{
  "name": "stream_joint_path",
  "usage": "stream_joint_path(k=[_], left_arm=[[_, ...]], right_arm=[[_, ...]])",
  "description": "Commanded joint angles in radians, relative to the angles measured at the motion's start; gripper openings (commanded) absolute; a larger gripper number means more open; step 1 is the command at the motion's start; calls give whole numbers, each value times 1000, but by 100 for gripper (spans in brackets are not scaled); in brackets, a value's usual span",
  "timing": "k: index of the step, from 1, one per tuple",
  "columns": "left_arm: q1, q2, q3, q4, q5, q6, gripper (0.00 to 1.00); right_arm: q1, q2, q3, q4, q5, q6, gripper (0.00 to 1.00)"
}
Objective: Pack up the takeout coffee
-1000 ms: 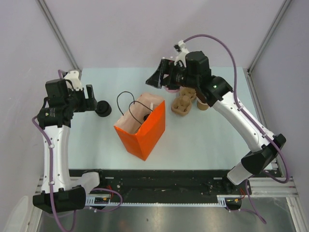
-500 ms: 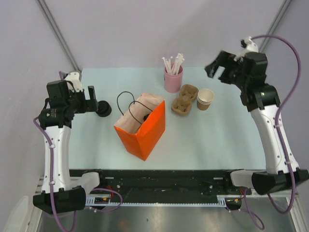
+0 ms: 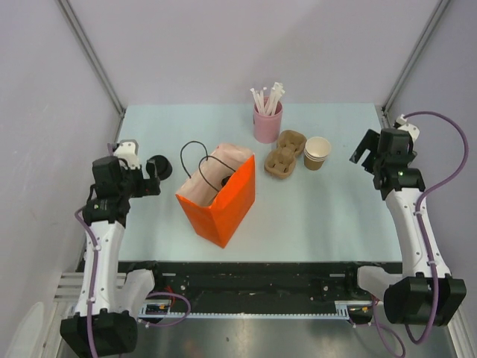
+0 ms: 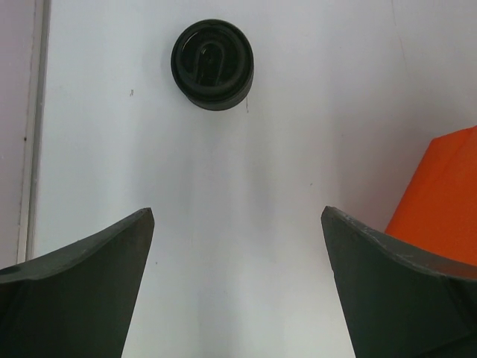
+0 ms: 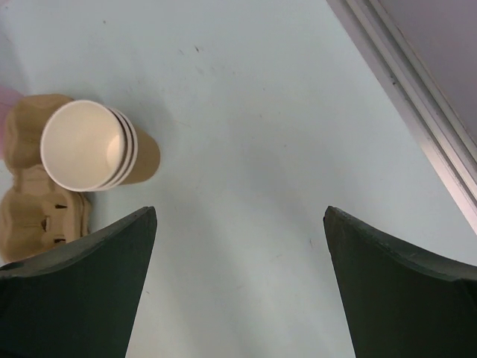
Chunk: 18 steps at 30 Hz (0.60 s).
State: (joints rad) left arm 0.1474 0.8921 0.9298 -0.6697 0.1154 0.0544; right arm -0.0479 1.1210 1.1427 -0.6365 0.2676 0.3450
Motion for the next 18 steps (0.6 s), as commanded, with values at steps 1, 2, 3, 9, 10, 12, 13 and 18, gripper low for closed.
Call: stream_joint_path(k=[1, 2, 3, 9, 10, 12, 13, 18], left_arm=[[3, -77, -144, 249, 58, 94, 100], [1, -85, -166, 271, 53, 105, 100], [3, -90, -186, 291, 49, 114, 100], [-2, -117, -287, 389, 46, 49, 100], [-3, -120, -295, 394, 46, 35, 100], [-3, -125, -310, 404, 56, 12, 100], [-3, -127, -327, 418, 58, 2, 100], [-9, -139, -350, 423, 38, 36, 100]], right_arm=[[-6, -99, -125, 179, 39, -29, 100], [-9, -127, -151, 245, 38, -40, 100], [-10, -139, -171, 277, 36, -72, 100], [-10, -185, -287, 380, 87, -89, 100], [-10, -191, -308, 385, 87, -86, 100], [-10, -213, -337, 409, 85, -87, 100], [-10, -222, -353, 422, 82, -89, 100], [-10, -282, -440, 509, 74, -87, 100]])
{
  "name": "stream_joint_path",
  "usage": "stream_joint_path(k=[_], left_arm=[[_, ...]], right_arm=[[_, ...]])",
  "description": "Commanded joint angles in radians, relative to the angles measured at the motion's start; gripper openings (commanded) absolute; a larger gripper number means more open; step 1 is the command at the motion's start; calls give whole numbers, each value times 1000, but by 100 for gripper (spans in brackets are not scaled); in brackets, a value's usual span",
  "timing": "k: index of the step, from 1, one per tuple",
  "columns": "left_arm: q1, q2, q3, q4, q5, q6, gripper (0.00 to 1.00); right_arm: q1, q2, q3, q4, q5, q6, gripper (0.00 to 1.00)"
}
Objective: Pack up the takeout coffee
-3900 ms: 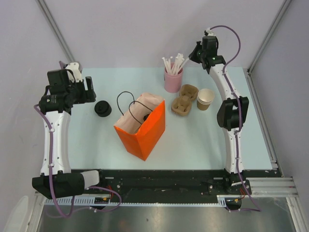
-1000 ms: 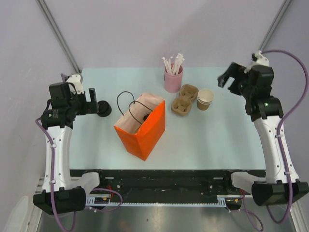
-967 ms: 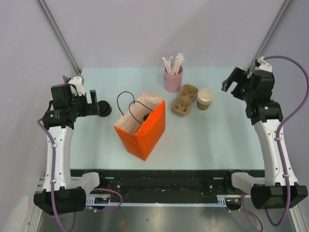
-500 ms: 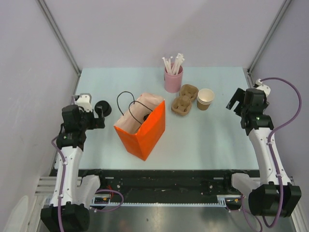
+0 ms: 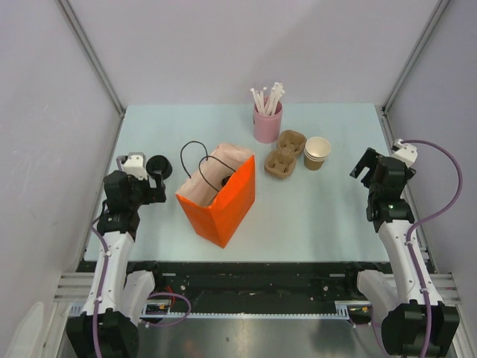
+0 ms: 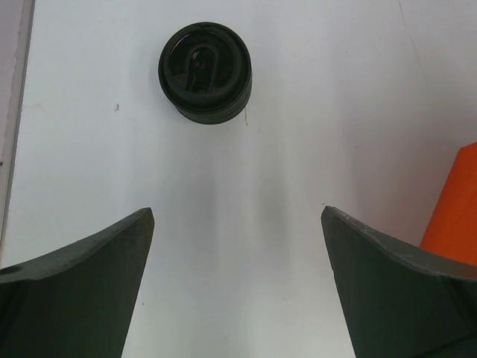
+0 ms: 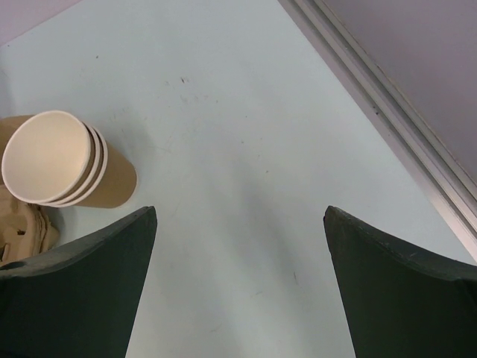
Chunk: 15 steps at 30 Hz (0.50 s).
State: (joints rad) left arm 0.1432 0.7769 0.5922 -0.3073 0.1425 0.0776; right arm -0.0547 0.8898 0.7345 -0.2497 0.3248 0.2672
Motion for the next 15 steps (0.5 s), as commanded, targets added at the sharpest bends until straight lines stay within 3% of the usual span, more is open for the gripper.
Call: stream_joint_path(k=[1, 15], left_arm=[[-5, -28, -11, 62, 9, 14, 100], [-10, -45, -22, 60, 26, -10, 100]], right_arm=[[-4, -60, -33, 124, 16, -3, 100], [-4, -107, -60, 122, -3, 1, 100]])
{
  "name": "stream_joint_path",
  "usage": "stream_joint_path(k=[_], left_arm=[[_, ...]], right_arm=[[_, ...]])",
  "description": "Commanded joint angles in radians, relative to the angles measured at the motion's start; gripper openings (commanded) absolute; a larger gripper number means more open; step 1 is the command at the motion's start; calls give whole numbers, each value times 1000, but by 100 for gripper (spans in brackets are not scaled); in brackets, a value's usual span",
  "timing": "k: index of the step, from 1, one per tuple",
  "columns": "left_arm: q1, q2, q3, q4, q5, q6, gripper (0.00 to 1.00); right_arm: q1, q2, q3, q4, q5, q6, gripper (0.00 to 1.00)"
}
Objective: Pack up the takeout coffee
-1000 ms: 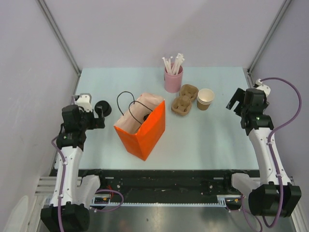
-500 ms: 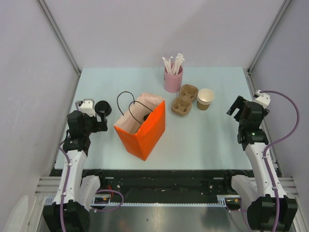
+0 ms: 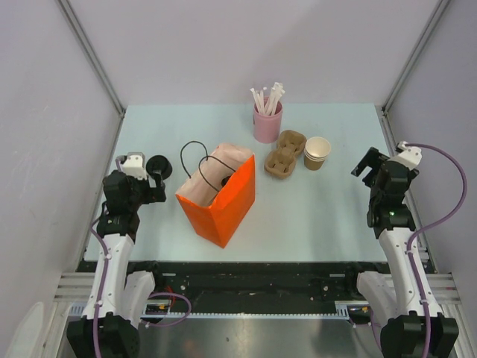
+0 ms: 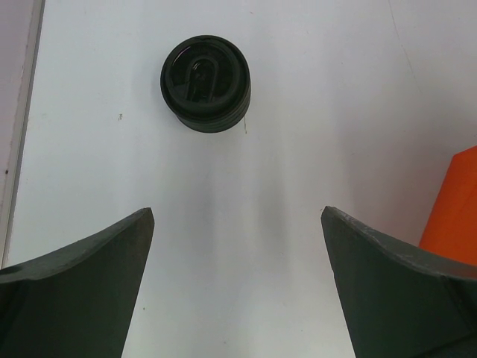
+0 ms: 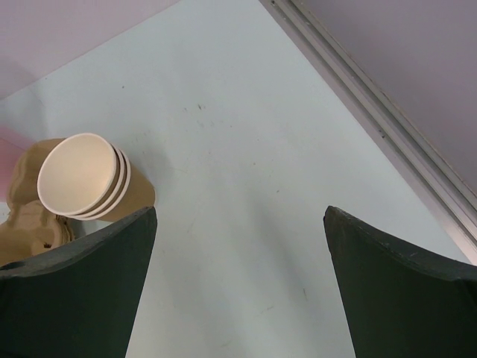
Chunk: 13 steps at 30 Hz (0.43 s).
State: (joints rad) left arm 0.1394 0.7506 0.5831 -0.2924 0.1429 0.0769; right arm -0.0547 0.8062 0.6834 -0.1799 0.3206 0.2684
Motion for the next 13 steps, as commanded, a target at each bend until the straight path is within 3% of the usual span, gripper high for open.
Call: stream_joint_path(k=[1, 13], left_arm=[[-6, -20, -12, 44, 27, -9, 100], [-9, -30, -11, 45, 26, -9, 100]], right_arm=[[-4, -25, -13, 48, 2, -3, 100], [-4, -75, -42, 59, 38, -2, 99]])
